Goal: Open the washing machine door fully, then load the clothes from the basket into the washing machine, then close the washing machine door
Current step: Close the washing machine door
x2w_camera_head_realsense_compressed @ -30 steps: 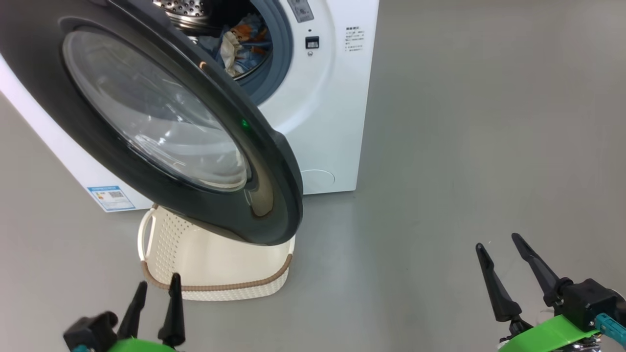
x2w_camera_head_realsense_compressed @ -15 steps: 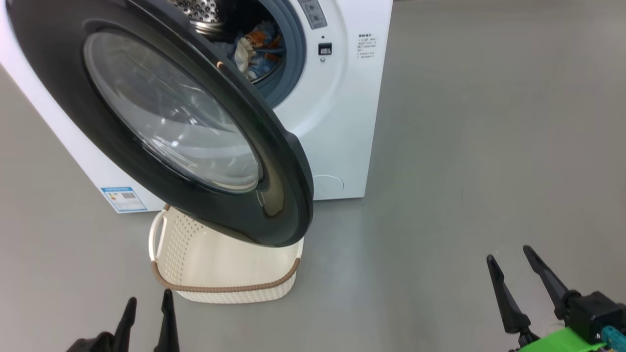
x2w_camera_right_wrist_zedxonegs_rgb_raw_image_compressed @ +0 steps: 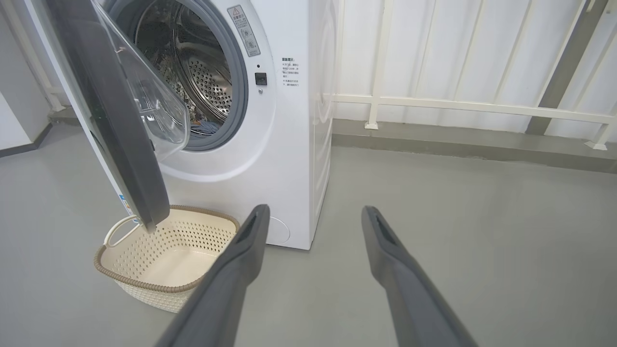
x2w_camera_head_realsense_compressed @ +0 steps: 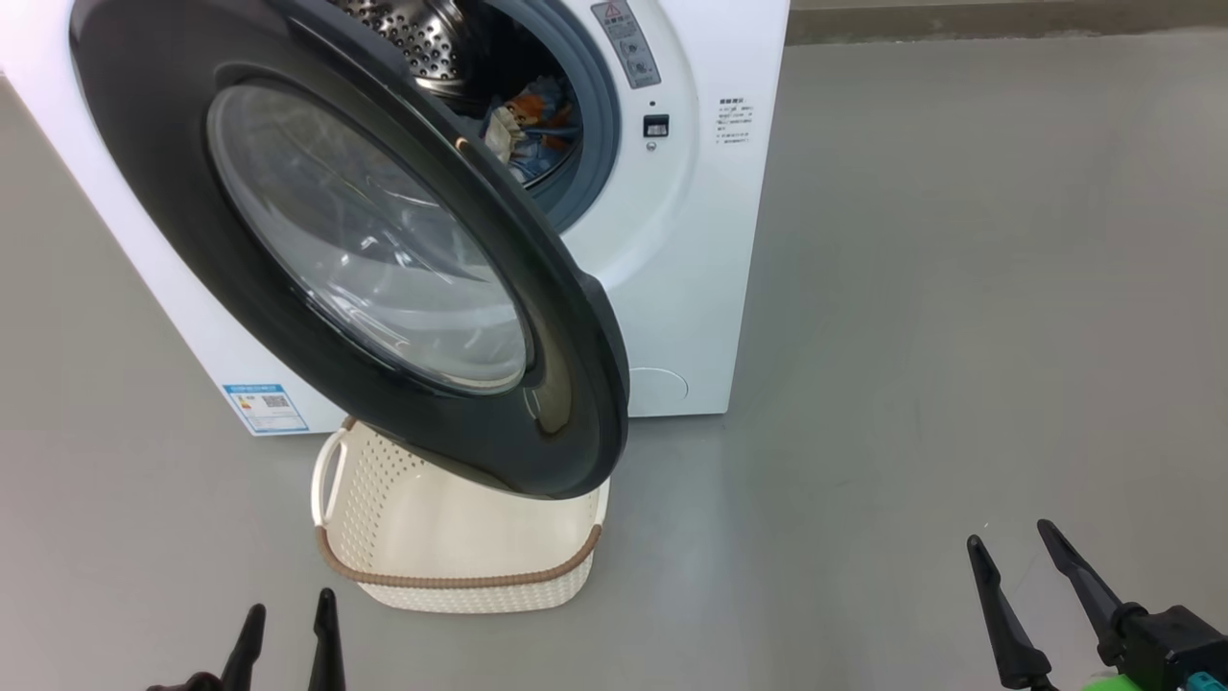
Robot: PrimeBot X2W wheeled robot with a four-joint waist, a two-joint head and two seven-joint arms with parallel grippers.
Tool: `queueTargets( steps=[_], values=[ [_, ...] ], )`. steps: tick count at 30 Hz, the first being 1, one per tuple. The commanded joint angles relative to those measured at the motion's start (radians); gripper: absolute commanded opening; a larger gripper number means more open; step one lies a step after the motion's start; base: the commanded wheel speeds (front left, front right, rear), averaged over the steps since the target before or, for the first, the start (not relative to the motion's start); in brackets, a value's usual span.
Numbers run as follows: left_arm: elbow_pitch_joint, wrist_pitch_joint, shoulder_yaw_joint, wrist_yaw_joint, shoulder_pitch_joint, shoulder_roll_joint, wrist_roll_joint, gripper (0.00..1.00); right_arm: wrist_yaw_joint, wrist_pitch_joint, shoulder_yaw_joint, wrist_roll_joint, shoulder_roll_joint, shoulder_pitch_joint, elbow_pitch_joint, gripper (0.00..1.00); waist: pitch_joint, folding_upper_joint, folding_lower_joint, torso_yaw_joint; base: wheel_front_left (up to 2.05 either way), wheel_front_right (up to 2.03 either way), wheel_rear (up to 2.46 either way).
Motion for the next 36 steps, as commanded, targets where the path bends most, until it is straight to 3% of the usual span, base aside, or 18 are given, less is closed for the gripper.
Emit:
queueTargets(
  steps=[1, 2, 3, 14, 25, 36],
  values=[
    [-0.028, -0.007, 0.038, -0.004, -0.013, 0.005, 0.01, 1.0, 0.002, -0.005, 0.014, -0.011, -0.014, -0.004, -0.019, 0.29, -0.003, -0.0001, 0.0, 0.003, 0.0, 0.0, 0.0],
    [-0.028, -0.007, 0.038, -0.004, -0.013, 0.005, 0.01, 1.0, 0.002, -0.005, 0.014, -0.011, -0.014, -0.004, -0.019, 0.29, -0.003, -0.0001, 0.0, 0.003, 0.0, 0.0, 0.0],
    [-0.029, -0.007, 0.039, -0.004, -0.013, 0.005, 0.01, 1.0, 0.002, -0.005, 0.013, -0.011, -0.014, -0.004, -0.017, 0.0, -0.003, -0.0001, 0.0, 0.003, 0.0, 0.0, 0.0],
    [-0.046, -0.007, 0.044, -0.004, -0.013, 0.005, 0.018, 1.0, 0.002, -0.005, 0.029, -0.003, -0.008, -0.035, -0.008, 0.0, 0.003, -0.0001, 0.0, 0.005, 0.0, 0.0, 0.0],
    [-0.079, -0.007, 0.015, 0.013, -0.023, 0.005, 0.006, 1.0, 0.002, -0.005, 0.102, 0.025, -0.025, -0.199, -0.094, 0.0, 0.013, -0.0001, 0.0, 0.027, 0.0, 0.0, 0.0],
    [-0.094, -0.007, -0.024, 0.022, -0.037, 0.005, -0.01, 1.0, 0.002, -0.005, 0.285, 0.044, -0.039, -0.437, -0.251, 0.0, 0.016, -0.0001, 0.0, 0.075, 0.0, 0.0, 0.0]
  ],
)
